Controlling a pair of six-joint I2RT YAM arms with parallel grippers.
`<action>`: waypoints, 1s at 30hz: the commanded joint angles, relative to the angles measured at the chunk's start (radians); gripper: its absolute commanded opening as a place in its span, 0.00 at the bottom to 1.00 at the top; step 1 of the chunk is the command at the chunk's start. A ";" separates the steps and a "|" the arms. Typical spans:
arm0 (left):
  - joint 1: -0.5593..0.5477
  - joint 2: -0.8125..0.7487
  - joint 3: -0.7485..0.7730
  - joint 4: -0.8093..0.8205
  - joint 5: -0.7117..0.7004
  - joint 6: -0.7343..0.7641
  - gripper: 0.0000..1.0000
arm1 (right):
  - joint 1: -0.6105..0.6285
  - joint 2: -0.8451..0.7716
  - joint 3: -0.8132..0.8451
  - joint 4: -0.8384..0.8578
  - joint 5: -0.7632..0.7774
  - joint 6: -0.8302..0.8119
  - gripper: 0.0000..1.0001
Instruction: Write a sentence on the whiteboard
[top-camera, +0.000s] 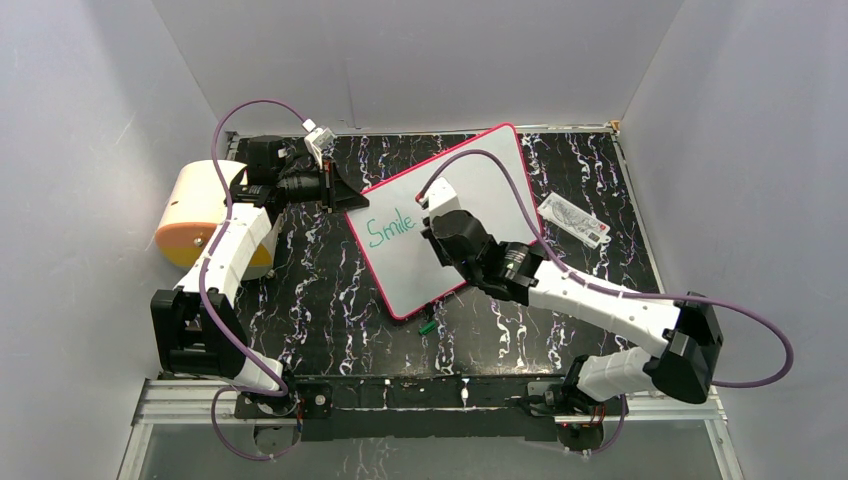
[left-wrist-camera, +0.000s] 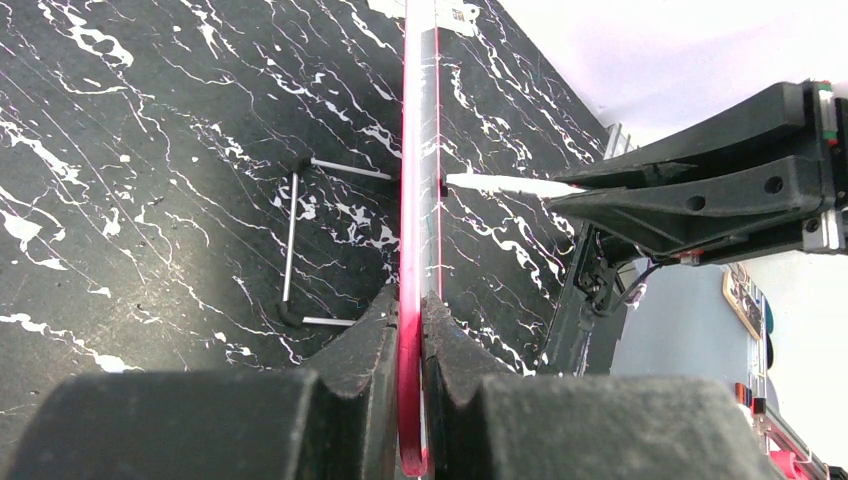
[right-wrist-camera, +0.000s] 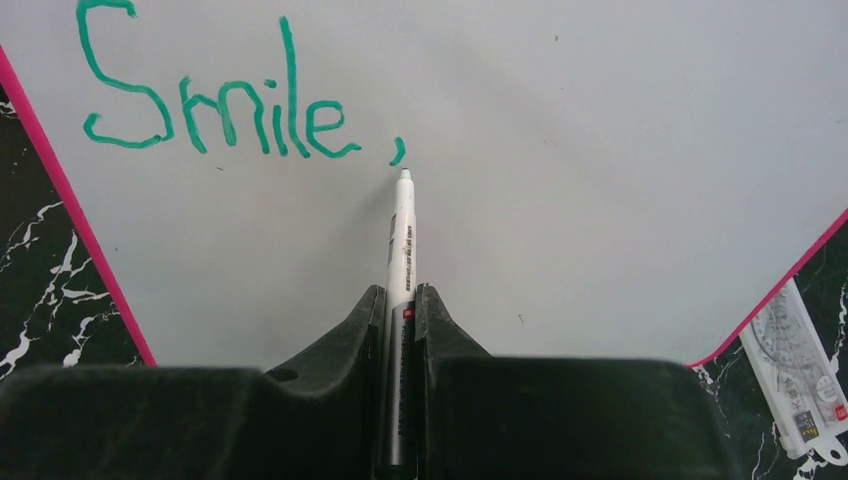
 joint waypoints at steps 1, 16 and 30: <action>-0.010 0.014 -0.035 -0.050 -0.061 0.049 0.00 | -0.013 -0.069 -0.002 0.025 0.055 -0.018 0.00; -0.010 0.016 -0.035 -0.049 -0.056 0.048 0.00 | -0.087 -0.054 -0.004 0.132 -0.005 -0.066 0.00; -0.010 0.017 -0.035 -0.050 -0.057 0.049 0.00 | -0.110 -0.021 0.005 0.154 -0.034 -0.074 0.00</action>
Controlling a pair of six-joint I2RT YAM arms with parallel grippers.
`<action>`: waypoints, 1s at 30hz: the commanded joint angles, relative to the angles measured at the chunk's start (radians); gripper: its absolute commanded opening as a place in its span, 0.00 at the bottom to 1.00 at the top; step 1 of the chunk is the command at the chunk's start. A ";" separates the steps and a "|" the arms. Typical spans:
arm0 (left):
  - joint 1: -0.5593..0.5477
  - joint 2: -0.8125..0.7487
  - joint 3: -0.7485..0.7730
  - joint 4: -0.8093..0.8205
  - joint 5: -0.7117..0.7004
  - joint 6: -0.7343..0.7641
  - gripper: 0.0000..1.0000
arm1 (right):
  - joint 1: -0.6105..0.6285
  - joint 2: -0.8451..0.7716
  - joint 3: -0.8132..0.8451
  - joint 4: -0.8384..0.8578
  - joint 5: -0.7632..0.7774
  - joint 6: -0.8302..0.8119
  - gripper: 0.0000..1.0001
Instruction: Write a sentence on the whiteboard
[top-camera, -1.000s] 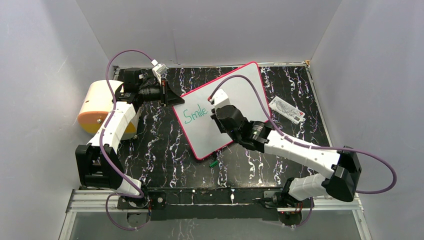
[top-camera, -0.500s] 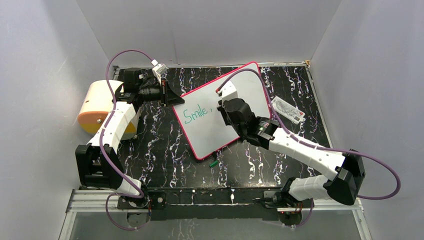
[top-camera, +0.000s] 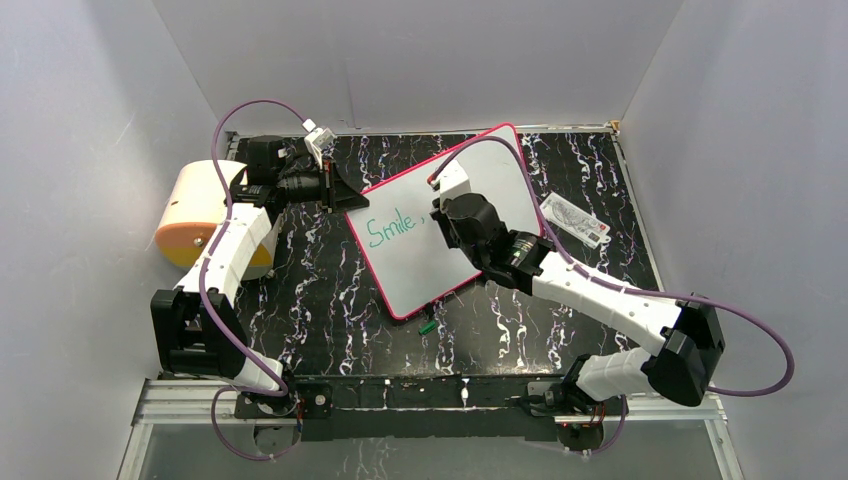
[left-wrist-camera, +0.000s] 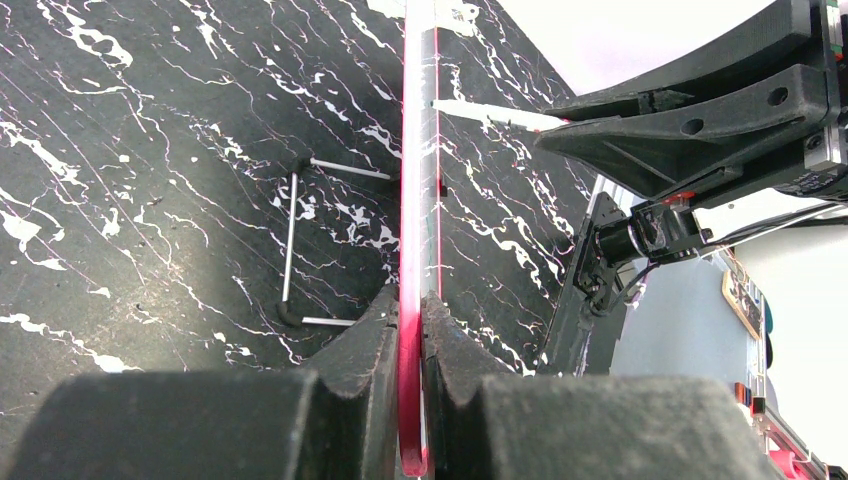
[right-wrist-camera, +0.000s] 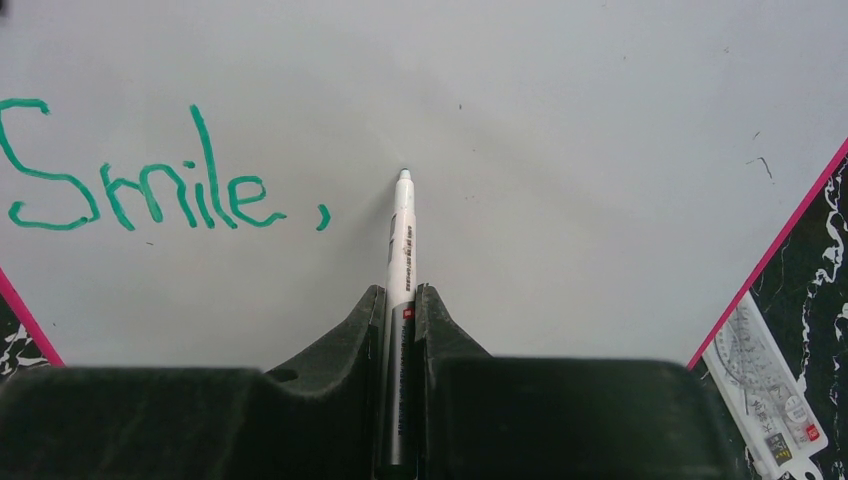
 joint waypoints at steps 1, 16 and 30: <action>-0.010 0.017 -0.036 -0.049 -0.058 0.048 0.00 | -0.009 -0.006 0.012 0.070 -0.003 -0.010 0.00; -0.010 0.019 -0.036 -0.049 -0.058 0.049 0.00 | -0.017 0.022 0.025 0.071 -0.022 -0.016 0.00; -0.010 0.019 -0.035 -0.049 -0.060 0.048 0.00 | -0.017 0.012 0.021 0.078 -0.085 -0.017 0.00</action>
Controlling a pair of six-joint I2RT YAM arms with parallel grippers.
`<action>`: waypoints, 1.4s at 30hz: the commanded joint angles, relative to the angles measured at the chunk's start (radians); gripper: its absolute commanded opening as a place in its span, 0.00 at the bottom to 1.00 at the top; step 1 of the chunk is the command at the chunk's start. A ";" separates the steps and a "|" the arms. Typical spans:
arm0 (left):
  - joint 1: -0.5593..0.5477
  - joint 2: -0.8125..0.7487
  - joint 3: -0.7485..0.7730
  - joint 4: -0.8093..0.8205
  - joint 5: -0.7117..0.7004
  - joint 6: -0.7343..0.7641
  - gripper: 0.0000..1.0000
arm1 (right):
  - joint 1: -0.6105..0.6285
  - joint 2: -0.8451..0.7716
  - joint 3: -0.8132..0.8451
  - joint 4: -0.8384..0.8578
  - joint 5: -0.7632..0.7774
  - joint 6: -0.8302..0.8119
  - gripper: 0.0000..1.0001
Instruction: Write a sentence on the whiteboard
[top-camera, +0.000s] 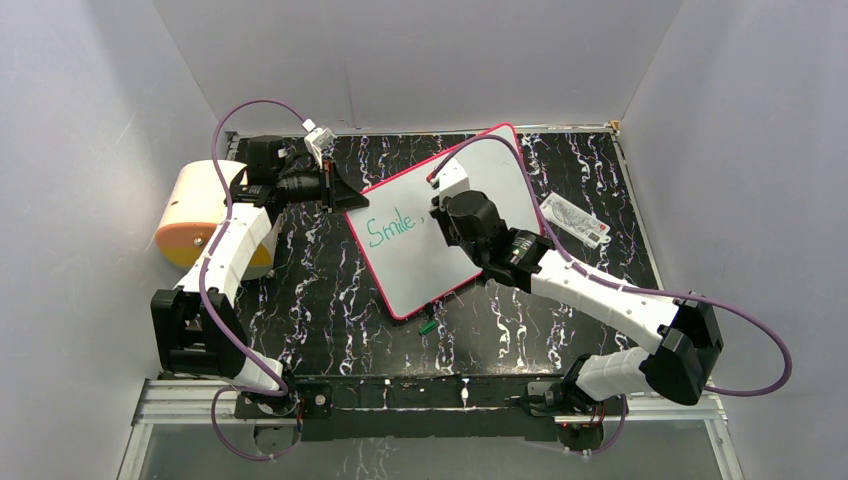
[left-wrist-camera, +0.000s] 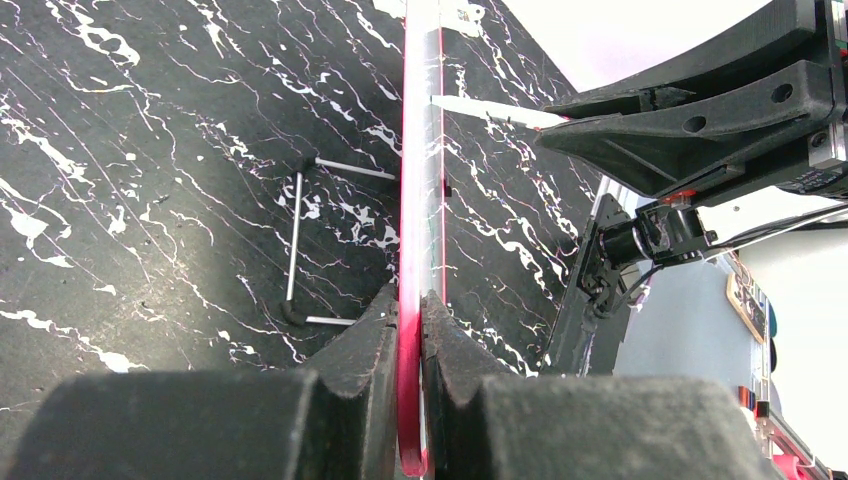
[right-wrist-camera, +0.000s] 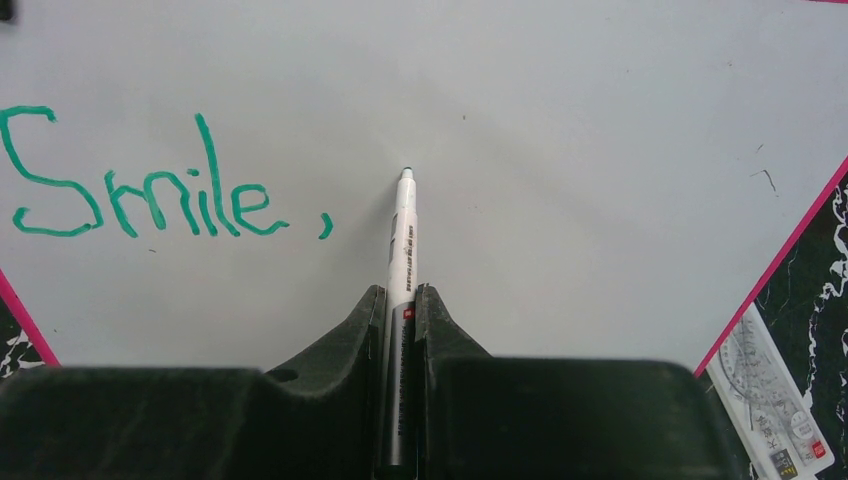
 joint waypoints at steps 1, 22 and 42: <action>-0.011 0.018 -0.035 -0.051 -0.051 0.048 0.00 | -0.005 0.000 0.021 0.051 -0.056 -0.005 0.00; -0.011 0.021 -0.035 -0.052 -0.049 0.048 0.00 | -0.005 -0.026 -0.008 -0.005 -0.085 0.003 0.00; -0.011 0.023 -0.035 -0.052 -0.051 0.048 0.00 | -0.004 -0.037 -0.028 -0.050 0.012 0.020 0.00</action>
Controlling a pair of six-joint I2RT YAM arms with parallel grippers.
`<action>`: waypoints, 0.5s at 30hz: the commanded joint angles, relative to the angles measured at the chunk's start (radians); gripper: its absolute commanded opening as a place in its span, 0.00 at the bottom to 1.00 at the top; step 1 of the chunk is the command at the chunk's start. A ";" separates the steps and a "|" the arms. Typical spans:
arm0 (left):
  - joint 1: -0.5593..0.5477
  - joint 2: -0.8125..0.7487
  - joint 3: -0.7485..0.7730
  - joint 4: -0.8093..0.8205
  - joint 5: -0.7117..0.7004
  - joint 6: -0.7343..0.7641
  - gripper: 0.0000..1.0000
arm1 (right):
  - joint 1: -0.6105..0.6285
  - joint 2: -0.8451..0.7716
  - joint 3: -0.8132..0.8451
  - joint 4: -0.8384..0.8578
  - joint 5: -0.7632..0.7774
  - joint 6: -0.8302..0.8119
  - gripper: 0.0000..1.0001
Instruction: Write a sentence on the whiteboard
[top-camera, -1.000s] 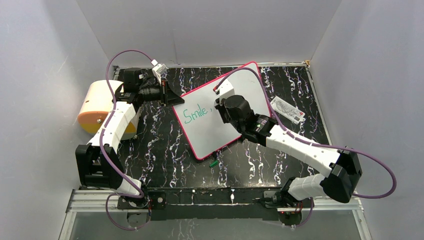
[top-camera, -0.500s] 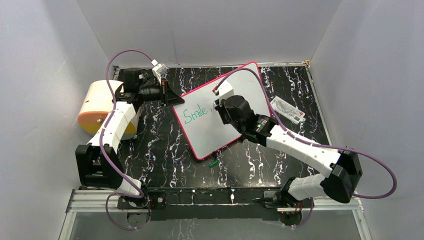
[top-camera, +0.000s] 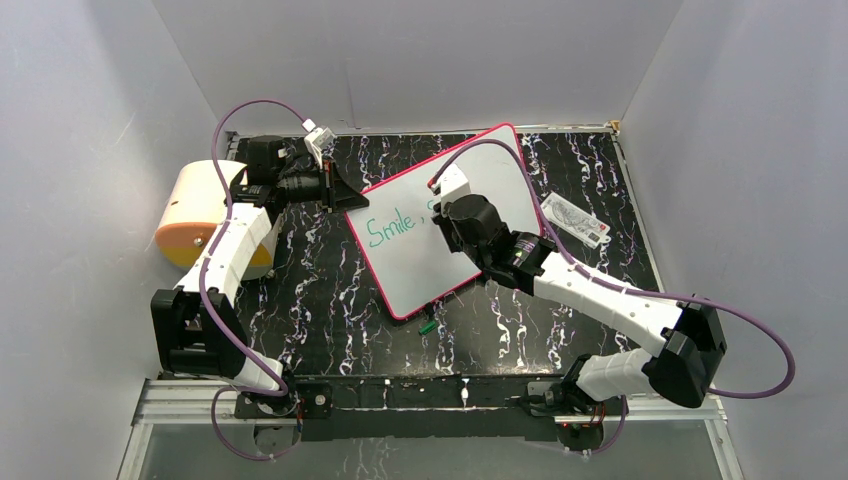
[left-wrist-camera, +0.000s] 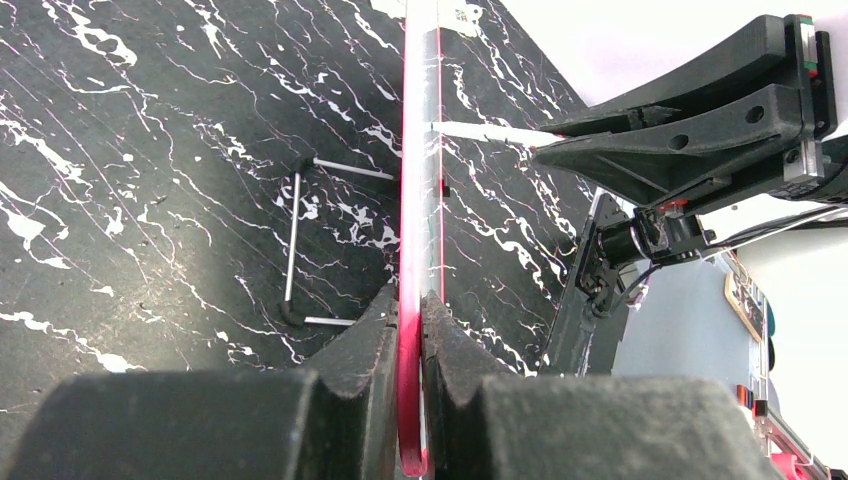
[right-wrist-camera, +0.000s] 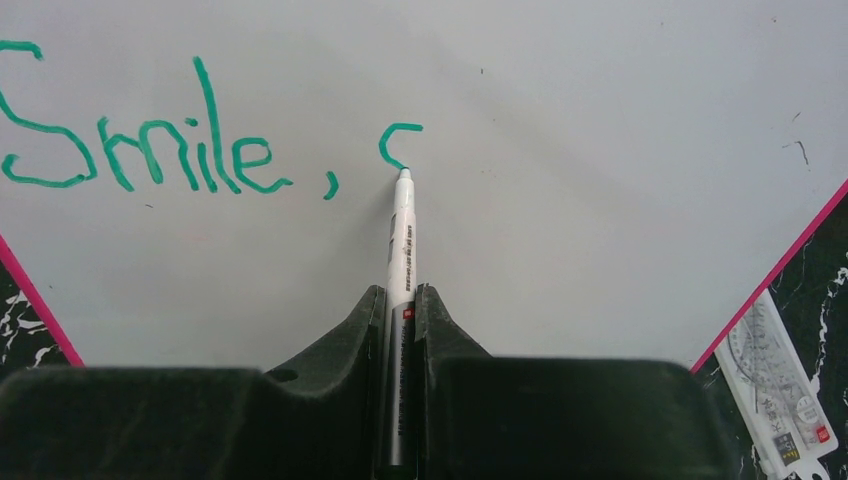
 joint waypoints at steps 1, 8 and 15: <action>-0.011 0.022 -0.035 -0.051 -0.054 0.049 0.00 | -0.001 -0.016 -0.010 -0.004 0.047 0.015 0.00; -0.011 0.023 -0.035 -0.052 -0.053 0.049 0.00 | -0.001 -0.008 -0.003 -0.025 0.029 0.023 0.00; -0.011 0.023 -0.035 -0.052 -0.052 0.049 0.00 | -0.002 -0.015 0.003 -0.033 -0.027 0.029 0.00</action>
